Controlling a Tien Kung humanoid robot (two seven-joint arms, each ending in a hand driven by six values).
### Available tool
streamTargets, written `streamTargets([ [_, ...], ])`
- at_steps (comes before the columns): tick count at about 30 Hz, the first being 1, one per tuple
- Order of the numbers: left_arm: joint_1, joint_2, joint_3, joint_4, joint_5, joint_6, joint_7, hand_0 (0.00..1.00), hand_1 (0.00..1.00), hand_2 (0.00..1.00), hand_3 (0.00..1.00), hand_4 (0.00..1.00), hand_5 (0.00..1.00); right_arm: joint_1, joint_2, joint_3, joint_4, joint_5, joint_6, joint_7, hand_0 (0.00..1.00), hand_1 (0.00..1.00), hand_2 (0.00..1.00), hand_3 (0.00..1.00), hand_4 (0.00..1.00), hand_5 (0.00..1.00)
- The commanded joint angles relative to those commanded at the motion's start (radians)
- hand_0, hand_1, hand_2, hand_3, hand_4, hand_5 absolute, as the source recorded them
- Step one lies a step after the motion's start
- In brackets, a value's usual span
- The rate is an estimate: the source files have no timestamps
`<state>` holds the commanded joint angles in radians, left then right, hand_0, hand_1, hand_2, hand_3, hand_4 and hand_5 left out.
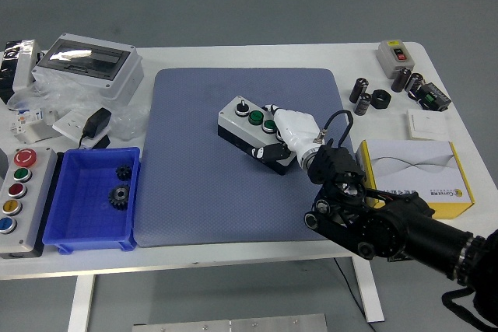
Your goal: Pick up the button,place it on the desk,press the button,press the button
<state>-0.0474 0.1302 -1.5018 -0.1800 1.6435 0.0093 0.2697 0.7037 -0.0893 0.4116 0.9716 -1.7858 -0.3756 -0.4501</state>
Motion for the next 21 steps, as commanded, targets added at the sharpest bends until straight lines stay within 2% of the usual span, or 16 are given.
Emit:
streamTargets([
  [2,0.0,0.0,0.003,0.0,-0.003,0.0,-0.001,0.606,0.602,0.522,0.598,0.627,0.171,0.0,0.0,-0.002,-0.003,-0.001,-0.002,0.0,0.285,0.572,0.646,0.792,0.871,0.251],
  [3,0.0,0.0,0.005,0.0,-0.004,0.0,-0.001,0.607,0.602,0.522,0.598,0.626,0.17,0.0,0.0,-0.004,-0.004,-0.001,-0.004,0.0,0.288,0.546,0.554,0.705,0.806,0.188],
  [8,0.0,-0.001,0.016,0.0,-0.013,0.0,-0.004,0.607,0.602,0.522,0.598,0.626,0.17,-0.002,-0.001,-0.01,-0.002,-0.015,-0.017,0.003,0.288,0.546,0.554,0.705,0.806,0.188],
  [9,0.0,-0.001,0.017,0.0,-0.014,0.0,-0.005,0.607,0.602,0.523,0.598,0.625,0.17,-0.003,-0.002,-0.009,0.001,-0.021,-0.02,0.004,0.257,0.5,0.504,0.64,0.664,0.117],
  [14,0.0,-0.001,0.021,0.0,-0.019,0.001,-0.006,0.607,0.602,0.523,0.598,0.625,0.17,-0.013,-0.032,0.021,0.064,-0.051,-0.025,0.03,0.257,0.5,0.504,0.64,0.664,0.117],
  [15,0.001,-0.002,0.021,0.0,-0.019,0.001,-0.006,0.607,0.602,0.523,0.6,0.626,0.175,-0.017,-0.045,0.031,0.086,-0.047,-0.021,0.049,0.243,0.467,0.467,0.583,0.467,0.11],
  [17,0.001,-0.002,0.022,0.0,-0.022,0.002,-0.007,0.607,0.602,0.523,0.6,0.626,0.175,-0.024,-0.078,0.052,0.132,-0.027,-0.006,0.088,0.243,0.467,0.467,0.583,0.467,0.11],
  [20,0.002,-0.004,0.023,0.0,-0.024,0.003,-0.007,0.607,0.602,0.523,0.6,0.626,0.175,-0.029,-0.138,0.071,0.212,0.02,0.041,0.159,0.243,0.467,0.467,0.583,0.467,0.11],
  [21,0.002,-0.004,0.022,0.0,-0.024,0.004,-0.007,0.607,0.601,0.524,0.6,0.624,0.174,-0.026,-0.161,0.07,0.244,0.037,0.061,0.185,0.212,0.411,0.395,0.456,0.257,0.002],
])
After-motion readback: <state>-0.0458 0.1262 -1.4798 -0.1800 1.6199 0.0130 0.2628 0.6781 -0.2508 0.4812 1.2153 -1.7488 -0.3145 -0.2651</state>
